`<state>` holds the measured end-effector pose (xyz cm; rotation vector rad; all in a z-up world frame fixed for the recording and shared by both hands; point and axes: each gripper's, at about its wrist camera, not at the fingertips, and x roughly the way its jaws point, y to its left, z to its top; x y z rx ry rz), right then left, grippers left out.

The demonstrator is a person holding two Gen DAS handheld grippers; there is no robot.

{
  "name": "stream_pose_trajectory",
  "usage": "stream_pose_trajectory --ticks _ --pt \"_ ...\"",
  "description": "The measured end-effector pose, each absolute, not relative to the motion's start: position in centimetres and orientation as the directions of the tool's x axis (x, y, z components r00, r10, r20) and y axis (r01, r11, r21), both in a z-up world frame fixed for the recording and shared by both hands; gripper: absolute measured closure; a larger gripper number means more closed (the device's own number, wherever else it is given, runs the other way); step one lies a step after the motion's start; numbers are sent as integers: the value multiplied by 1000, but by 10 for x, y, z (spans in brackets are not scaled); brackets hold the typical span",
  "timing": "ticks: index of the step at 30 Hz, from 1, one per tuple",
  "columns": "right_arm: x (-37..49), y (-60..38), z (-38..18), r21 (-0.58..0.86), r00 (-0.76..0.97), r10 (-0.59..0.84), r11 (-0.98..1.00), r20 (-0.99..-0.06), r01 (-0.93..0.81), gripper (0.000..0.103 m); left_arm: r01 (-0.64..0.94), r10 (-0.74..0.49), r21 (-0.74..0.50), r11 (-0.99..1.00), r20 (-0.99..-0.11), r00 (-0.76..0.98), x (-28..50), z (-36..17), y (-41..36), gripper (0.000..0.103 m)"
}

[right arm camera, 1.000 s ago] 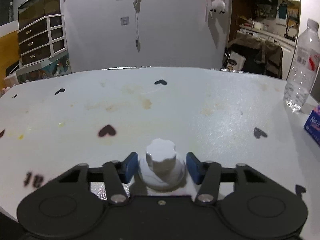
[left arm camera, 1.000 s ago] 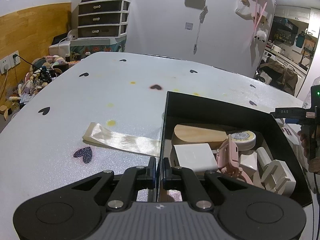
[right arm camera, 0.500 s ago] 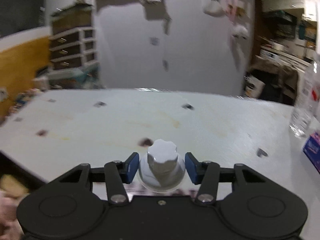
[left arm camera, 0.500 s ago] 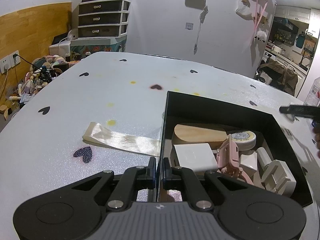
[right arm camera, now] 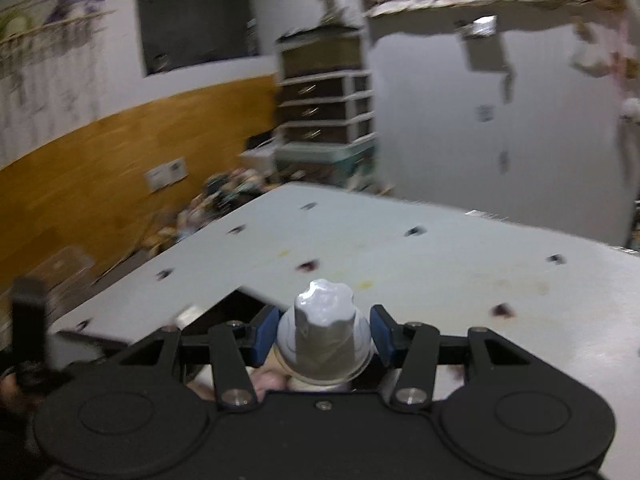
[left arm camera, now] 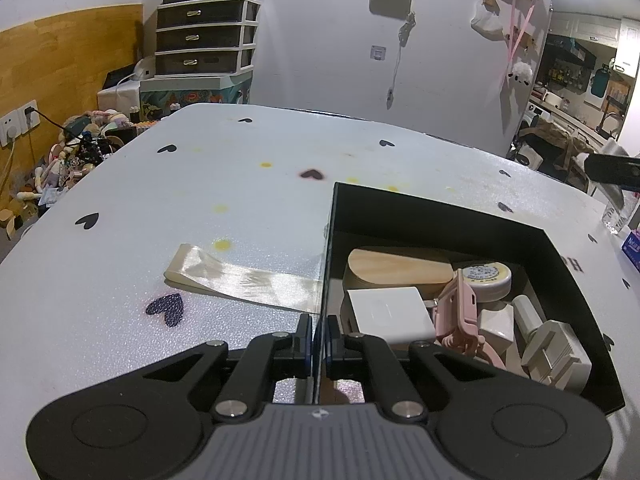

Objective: Organize rigid objects
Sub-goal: 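Carry the white suction cup into the black box and release it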

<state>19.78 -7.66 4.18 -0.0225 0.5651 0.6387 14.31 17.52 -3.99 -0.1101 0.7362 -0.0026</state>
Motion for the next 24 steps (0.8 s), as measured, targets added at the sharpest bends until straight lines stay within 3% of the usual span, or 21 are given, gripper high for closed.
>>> stream_pose_trajectory --ticks 9,16,17,19,24 --pt "185 -40 15 212 446 589 732 -674 -647 52 -37 -41 -101 994 -669 742 143 -40 175 97" --pt "176 -24 -2 211 396 560 732 -728 -648 50 -37 -44 -106 994 -668 743 144 -39 174 97" --pt "177 -25 -4 207 396 548 740 -737 -639 49 -37 -44 -107 994 -668 743 145 -39 174 97" --pt "178 -25 -7 204 393 532 751 -750 -628 34 -36 -46 -109 993 -668 743 144 -38 174 97" --pt "174 -25 -8 192 391 523 751 -758 -632 28 -36 -49 -114 993 -668 743 145 -39 174 97"
